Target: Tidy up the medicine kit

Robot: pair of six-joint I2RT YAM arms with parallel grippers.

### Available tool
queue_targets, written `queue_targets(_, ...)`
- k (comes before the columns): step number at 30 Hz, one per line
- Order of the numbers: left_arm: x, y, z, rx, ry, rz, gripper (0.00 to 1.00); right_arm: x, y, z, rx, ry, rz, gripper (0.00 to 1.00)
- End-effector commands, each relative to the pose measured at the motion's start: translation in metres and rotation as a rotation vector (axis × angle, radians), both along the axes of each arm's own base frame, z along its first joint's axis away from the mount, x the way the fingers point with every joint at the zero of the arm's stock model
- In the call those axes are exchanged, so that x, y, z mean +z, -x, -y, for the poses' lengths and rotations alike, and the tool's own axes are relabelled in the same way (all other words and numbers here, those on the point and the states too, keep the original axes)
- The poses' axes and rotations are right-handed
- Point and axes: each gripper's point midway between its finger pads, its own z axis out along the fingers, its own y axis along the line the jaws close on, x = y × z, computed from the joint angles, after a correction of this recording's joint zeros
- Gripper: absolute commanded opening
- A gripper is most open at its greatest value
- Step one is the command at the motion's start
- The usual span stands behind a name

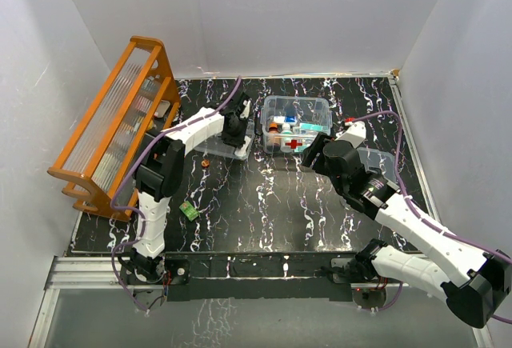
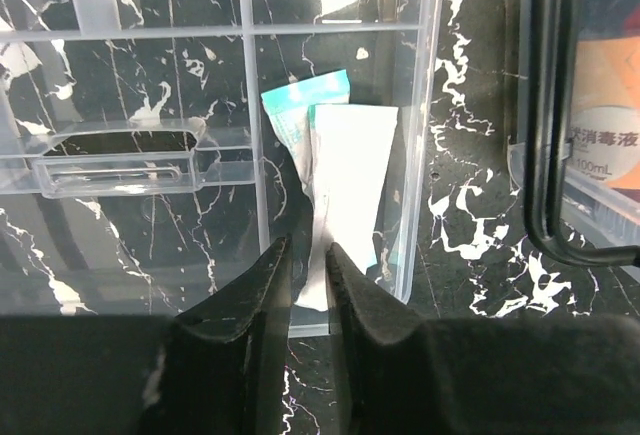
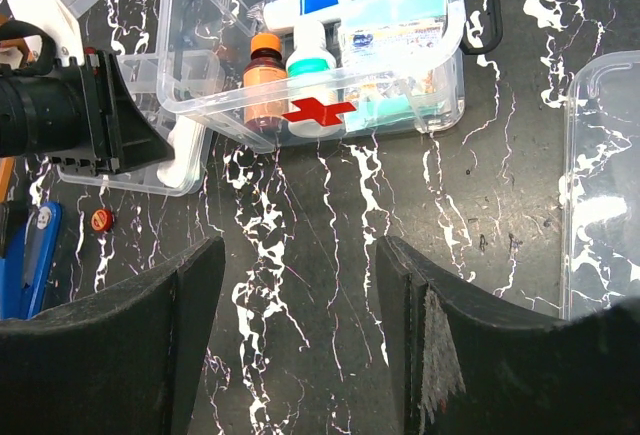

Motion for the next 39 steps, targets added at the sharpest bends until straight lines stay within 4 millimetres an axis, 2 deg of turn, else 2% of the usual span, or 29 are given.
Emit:
queue_targets(1, 0.045, -0.010, 0.000, -0.013, 0.014, 0.070, 0.21, 0.008, -0.005, 0.003, -0.021, -0.005, 0.030, 0.60)
queue_targets(7, 0.070, -0.007, -0.003, 0.005, 0.042, 0.104, 0.29, 0.007, -0.005, 0.003, -0.021, -0.004, 0.027, 0.60)
queue_targets(9, 0.076, -0.003, -0.008, 0.024, 0.049, 0.112, 0.35, 0.006, -0.005, 0.003, -0.022, -0.005, 0.026, 0.60)
queue_targets(13, 0.083, 0.010, -0.033, 0.101, 0.025, 0.140, 0.45, 0.005, -0.004, 0.003, -0.020, -0.006, 0.025, 0.60)
queue_targets(16, 0.093, 0.024, -0.059, 0.189, 0.006, 0.188, 0.50, 0.004, -0.004, 0.003, -0.022, -0.005, 0.022, 0.61)
queue_targets(20, 0.083, 0.050, -0.094, 0.313, -0.016, 0.200, 0.56, 0.003, -0.005, 0.003, -0.024, 0.000, 0.019, 0.60)
queue_targets(25, 0.060, 0.074, -0.119, 0.446, 0.017, 0.171, 0.58, 0.001, -0.006, 0.001, -0.020, -0.001, 0.010, 0.61)
queue_targets(31, 0.034, 0.077, -0.122, 0.452, 0.039, 0.118, 0.50, 0.001, -0.007, -0.005, -0.008, -0.024, 0.001, 0.60)
queue_targets(35, 0.020, 0.070, -0.116, 0.423, 0.041, 0.070, 0.48, 0.001, -0.007, -0.007, -0.011, -0.041, -0.003, 0.60)
queue_targets(39, 0.015, 0.062, -0.117, 0.420, 0.017, 0.058, 0.48, 0.002, -0.007, -0.007, -0.015, -0.047, 0.000, 0.60)
